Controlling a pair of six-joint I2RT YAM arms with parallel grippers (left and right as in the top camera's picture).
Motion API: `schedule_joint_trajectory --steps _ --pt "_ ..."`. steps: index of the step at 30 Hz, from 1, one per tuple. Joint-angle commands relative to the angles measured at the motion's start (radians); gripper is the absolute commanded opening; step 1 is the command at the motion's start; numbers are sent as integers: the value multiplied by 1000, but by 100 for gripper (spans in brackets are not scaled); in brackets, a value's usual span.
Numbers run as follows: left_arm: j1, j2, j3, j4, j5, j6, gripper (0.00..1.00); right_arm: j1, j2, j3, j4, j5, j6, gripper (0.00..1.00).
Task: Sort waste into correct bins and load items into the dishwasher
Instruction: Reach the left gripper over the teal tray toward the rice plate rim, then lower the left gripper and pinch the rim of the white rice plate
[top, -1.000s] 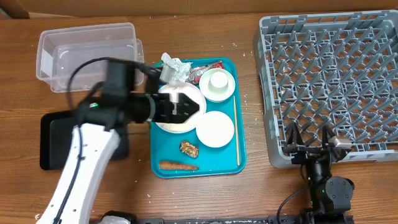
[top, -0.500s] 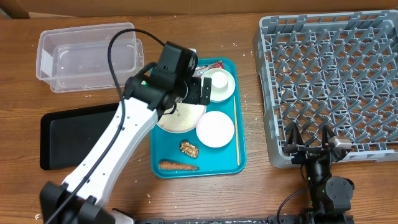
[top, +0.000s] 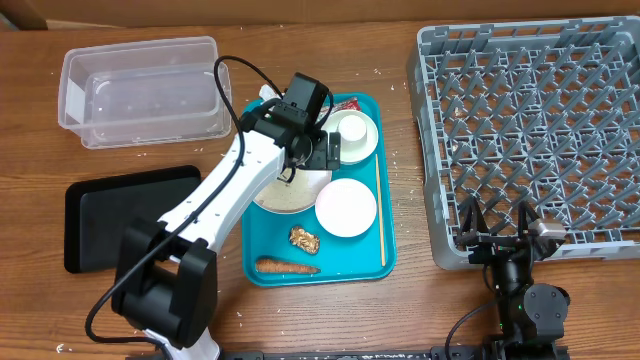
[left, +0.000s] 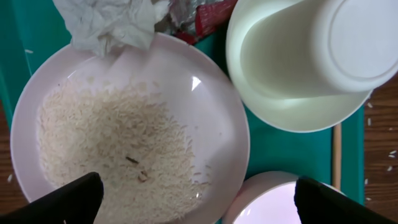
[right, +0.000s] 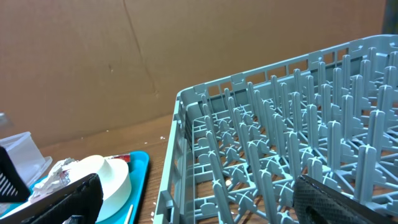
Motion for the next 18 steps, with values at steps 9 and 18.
schedule_joint_trajectory --steps 9,18 --pt "50 2 107 -364 -116 -6 100 4 -10 -10 3 13 -3 100" --pt "70 3 118 -563 -37 -5 100 4 -10 -10 3 13 -3 100"
